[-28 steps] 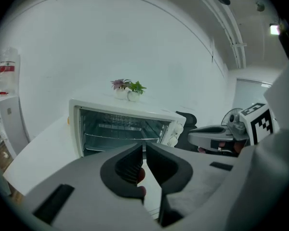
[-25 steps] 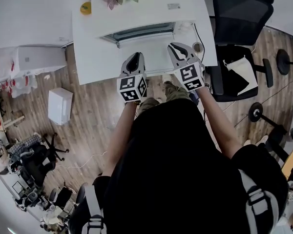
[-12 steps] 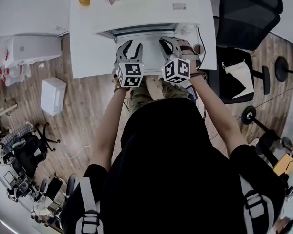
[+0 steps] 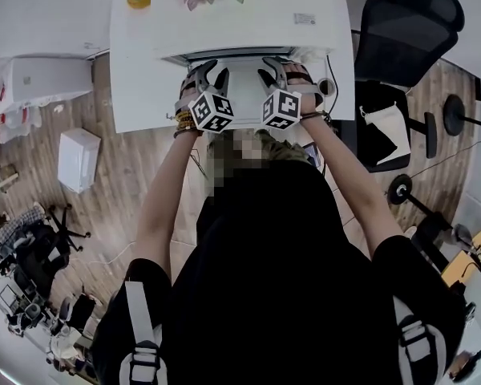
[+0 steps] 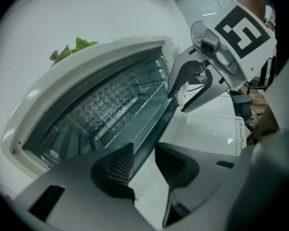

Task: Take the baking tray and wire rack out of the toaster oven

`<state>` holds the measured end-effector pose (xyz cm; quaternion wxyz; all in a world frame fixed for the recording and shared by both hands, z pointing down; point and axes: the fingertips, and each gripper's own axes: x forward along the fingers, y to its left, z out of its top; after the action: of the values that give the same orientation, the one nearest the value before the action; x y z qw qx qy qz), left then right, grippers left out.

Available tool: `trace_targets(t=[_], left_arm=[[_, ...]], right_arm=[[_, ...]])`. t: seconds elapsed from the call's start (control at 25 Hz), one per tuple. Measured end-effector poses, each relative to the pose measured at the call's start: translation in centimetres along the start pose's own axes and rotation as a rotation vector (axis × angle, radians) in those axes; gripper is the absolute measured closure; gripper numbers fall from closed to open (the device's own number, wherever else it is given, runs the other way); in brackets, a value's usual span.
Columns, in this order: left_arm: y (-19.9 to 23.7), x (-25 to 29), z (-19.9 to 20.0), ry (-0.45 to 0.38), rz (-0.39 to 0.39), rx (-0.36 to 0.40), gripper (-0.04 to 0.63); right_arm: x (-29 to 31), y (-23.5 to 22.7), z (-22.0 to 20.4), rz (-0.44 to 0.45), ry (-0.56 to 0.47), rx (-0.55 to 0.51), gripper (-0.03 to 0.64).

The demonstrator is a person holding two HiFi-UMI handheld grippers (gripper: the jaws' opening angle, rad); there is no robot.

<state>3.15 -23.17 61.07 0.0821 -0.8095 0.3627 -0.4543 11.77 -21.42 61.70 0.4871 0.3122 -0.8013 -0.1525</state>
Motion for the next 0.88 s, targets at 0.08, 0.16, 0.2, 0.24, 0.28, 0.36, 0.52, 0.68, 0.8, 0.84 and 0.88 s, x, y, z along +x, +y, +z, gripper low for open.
trace_targets(t=[0.08, 0.16, 0.2, 0.24, 0.28, 0.36, 0.52, 0.68, 0.8, 0.84, 0.88], left_arm=[[0.4, 0.7, -0.6, 0.016, -0.004, 0.033, 0.457], [0.7, 1.3, -1.1, 0.033, -0.013, 0.072, 0.457], [0.8, 1.6, -1.2, 0.039, -0.018, 0.084, 0.457], [0.9, 1.8, -1.3, 0.042, -0.02, 0.09, 0.457], [1.0, 2.0, -1.3, 0.045, -0.022, 0.094, 0.457], [1.2, 2.6, -1.2, 0.052, -0.03, 0.095, 0.457], [0.9, 4.0, -1.1, 0.082, -0.072, 0.094, 0.457], [0.8, 5.1, -1.3, 0.114, -0.094, 0.117, 0.457], [1.2, 5.4, -1.2, 0.123, -0.094, 0.129, 0.463], [1.2, 5.4, -1.2, 0.124, -0.094, 0.139, 0.463], [1.2, 5.3, -1.2, 0.125, -0.093, 0.149, 0.463]], right_arm=[[0.7, -0.4, -0.1, -0.009, 0.022, -0.008, 0.469], [1.5, -0.9, -0.2, -0.02, 0.043, -0.01, 0.469], [1.9, -1.1, -0.2, -0.022, 0.052, -0.01, 0.469], [2.3, -1.2, -0.3, -0.022, 0.062, -0.011, 0.469], [2.7, -1.3, -0.4, -0.02, 0.073, -0.012, 0.469], [3.5, -1.3, -0.6, -0.013, 0.096, -0.013, 0.469], [4.6, -1.6, -0.9, -0.011, 0.127, -0.018, 0.469], [5.3, -1.7, -0.7, -0.017, 0.14, -0.007, 0.474], [5.6, -2.0, -0.7, -0.041, 0.162, -0.015, 0.477], [5.8, -2.0, -0.7, -0.05, 0.172, -0.028, 0.477], [5.9, -2.1, -0.8, -0.056, 0.182, -0.041, 0.477]])
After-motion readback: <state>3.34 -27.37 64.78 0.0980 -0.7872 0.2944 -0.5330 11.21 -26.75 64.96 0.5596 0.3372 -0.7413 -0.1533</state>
